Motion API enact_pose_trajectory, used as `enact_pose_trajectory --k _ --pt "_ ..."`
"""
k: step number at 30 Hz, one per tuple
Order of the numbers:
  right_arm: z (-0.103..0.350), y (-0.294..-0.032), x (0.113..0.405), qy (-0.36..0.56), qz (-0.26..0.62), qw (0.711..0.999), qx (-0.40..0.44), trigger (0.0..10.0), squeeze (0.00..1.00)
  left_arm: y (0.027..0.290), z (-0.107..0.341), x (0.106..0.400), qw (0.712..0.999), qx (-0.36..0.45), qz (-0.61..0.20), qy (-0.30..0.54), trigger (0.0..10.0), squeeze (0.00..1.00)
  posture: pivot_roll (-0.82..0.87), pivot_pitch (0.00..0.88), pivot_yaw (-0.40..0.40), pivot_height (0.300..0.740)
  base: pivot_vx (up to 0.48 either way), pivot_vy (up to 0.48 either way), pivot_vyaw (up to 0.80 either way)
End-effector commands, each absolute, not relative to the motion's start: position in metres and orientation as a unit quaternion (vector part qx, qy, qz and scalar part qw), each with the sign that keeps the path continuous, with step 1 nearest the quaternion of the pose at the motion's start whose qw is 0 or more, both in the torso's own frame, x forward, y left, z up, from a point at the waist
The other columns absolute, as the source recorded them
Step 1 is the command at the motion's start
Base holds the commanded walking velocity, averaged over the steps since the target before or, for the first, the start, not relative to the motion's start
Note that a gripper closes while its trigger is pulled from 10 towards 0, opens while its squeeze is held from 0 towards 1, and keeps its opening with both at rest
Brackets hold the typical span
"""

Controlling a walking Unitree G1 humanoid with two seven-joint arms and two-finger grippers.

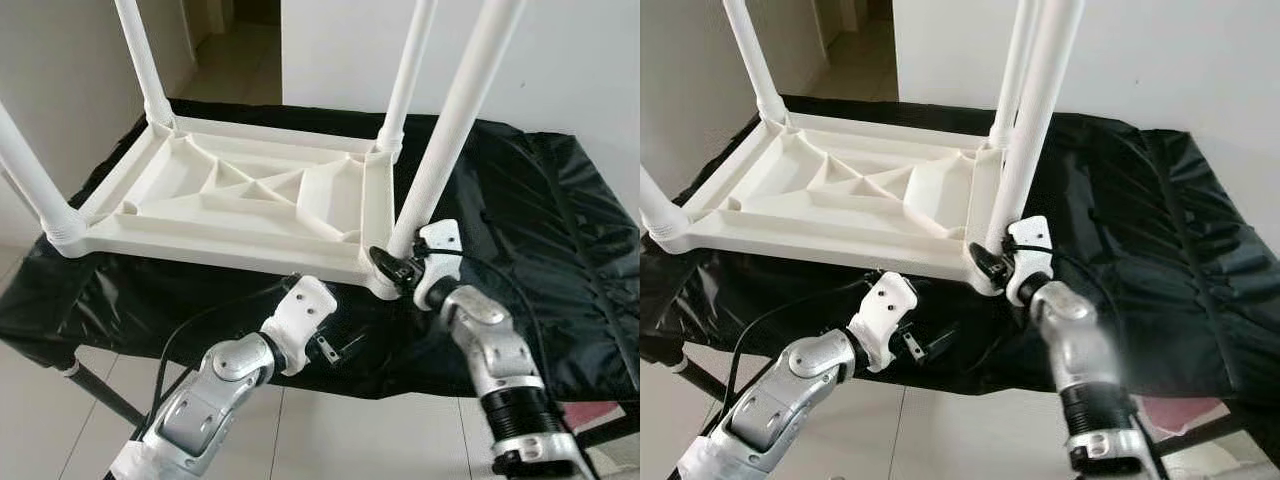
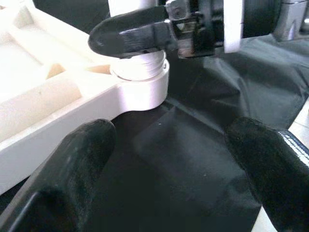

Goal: Building children table

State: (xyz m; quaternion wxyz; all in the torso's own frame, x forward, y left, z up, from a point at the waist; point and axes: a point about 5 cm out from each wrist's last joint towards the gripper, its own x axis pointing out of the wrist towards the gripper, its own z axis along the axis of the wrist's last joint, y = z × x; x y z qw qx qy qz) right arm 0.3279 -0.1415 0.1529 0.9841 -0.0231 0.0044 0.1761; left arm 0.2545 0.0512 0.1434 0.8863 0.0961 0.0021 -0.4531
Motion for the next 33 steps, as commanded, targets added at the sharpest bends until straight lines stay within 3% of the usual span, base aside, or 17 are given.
enact_pose_trajectory --k 1,3,7,13,22,23,33 --pt "0.141 -0.142 0.325 0.036 0.141 0.989 0.006 10.0 0.00 0.051 0.139 0.253 0.879 0.100 -0.465 0.014 10.0 0.00 -0.02 0.078 -0.011 0.740 0.000 0.000 0.00" --pt "0.141 -0.141 0.324 0.034 0.128 0.991 0.009 10.0 0.00 0.050 0.139 0.252 0.880 0.100 -0.465 0.014 10.0 0.00 -0.02 0.078 -0.011 0.740 0.000 0.000 0.00" --pt "0.136 -0.132 0.316 0.041 0.007 0.998 0.039 10.0 0.00 0.050 0.138 0.251 0.881 0.096 -0.463 0.015 10.0 0.00 -0.01 0.084 -0.017 0.740 0.000 0.000 0.00" --pt "0.138 -0.122 0.308 0.035 -0.055 0.997 0.049 10.0 0.00 0.050 0.138 0.251 0.881 0.096 -0.462 0.016 10.0 0.00 -0.01 0.089 -0.024 0.740 0.000 0.000 0.00" --pt "0.145 -0.124 0.305 0.017 -0.043 0.997 0.054 10.0 0.01 0.049 0.137 0.250 0.882 0.094 -0.462 0.017 10.0 0.00 -0.01 0.087 -0.023 0.740 0.000 0.000 0.00" --pt "0.146 -0.126 0.306 0.015 -0.044 0.997 0.056 10.0 1.00 0.049 0.137 0.250 0.881 0.095 -0.463 0.017 10.0 0.00 -0.01 0.085 -0.023 0.740 0.000 0.000 0.00" --pt "0.156 -0.136 0.307 -0.008 -0.015 0.999 0.047 10.0 1.00 0.048 0.137 0.250 0.881 0.095 -0.462 0.016 10.0 0.00 -0.02 0.083 -0.028 0.740 0.000 0.000 0.00"
